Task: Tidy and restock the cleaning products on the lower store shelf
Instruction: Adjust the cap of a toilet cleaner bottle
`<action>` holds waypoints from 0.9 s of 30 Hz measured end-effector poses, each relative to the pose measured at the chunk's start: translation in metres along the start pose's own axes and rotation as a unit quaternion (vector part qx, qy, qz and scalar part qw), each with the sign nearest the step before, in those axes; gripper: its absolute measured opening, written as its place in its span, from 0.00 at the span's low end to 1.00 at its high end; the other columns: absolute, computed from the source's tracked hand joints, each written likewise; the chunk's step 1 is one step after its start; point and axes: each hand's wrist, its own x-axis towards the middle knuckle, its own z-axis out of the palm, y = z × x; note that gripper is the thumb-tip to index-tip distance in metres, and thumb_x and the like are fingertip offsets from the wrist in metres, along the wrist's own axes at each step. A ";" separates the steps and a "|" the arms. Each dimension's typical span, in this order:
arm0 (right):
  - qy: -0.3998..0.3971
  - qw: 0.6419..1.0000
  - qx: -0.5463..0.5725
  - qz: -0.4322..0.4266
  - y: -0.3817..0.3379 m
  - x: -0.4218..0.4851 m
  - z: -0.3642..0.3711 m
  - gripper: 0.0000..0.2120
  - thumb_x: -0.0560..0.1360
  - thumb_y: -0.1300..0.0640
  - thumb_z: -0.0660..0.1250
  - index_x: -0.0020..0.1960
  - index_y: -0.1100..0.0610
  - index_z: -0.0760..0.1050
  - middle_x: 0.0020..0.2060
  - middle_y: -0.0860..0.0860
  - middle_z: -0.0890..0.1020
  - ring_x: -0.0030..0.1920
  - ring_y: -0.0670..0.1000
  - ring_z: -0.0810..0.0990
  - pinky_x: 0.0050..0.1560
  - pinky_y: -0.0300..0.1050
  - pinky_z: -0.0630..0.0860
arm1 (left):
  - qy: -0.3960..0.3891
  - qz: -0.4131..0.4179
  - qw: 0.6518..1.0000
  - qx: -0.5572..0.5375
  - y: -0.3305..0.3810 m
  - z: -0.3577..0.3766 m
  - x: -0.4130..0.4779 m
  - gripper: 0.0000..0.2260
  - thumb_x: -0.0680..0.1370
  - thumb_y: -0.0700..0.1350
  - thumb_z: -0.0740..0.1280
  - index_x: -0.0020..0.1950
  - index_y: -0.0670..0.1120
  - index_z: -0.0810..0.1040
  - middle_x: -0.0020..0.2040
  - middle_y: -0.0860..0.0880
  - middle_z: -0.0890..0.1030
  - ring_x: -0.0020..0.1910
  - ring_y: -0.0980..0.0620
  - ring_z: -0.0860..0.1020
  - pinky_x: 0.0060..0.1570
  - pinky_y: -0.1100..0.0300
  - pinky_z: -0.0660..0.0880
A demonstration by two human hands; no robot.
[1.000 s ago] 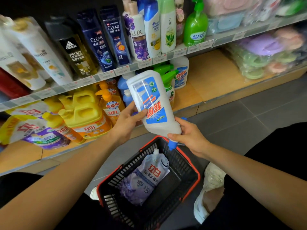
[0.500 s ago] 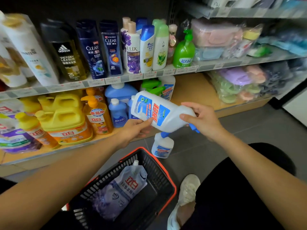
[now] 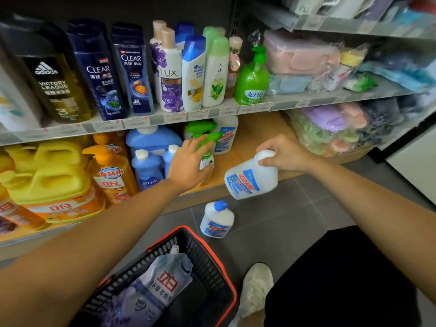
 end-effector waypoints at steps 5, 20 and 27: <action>-0.047 0.998 -0.045 0.023 0.023 0.022 0.046 0.13 0.68 0.52 0.79 0.50 0.55 0.84 0.47 0.50 0.85 0.48 0.52 0.81 0.50 0.49 0.79 | -0.054 0.024 0.989 0.135 -0.010 0.025 0.018 0.37 0.76 0.53 0.73 0.81 0.45 0.62 0.80 0.44 0.63 0.75 0.39 0.64 0.68 0.42 0.70; 0.024 0.985 0.159 0.069 0.080 0.038 0.174 0.10 0.65 0.60 0.80 0.45 0.56 0.84 0.42 0.47 0.85 0.41 0.42 0.79 0.46 0.43 0.78 | 0.113 0.066 0.984 0.123 -0.032 0.068 0.028 0.37 0.72 0.49 0.76 0.78 0.41 0.66 0.70 0.40 0.68 0.66 0.36 0.66 0.66 0.44 0.66; 0.055 0.968 0.235 0.075 0.075 0.045 0.175 0.08 0.67 0.60 0.79 0.44 0.61 0.84 0.40 0.53 0.86 0.40 0.45 0.82 0.45 0.41 0.80 | 0.156 0.045 0.986 0.040 -0.027 0.073 0.028 0.32 0.73 0.44 0.75 0.75 0.40 0.71 0.67 0.44 0.67 0.64 0.37 0.69 0.65 0.48 0.71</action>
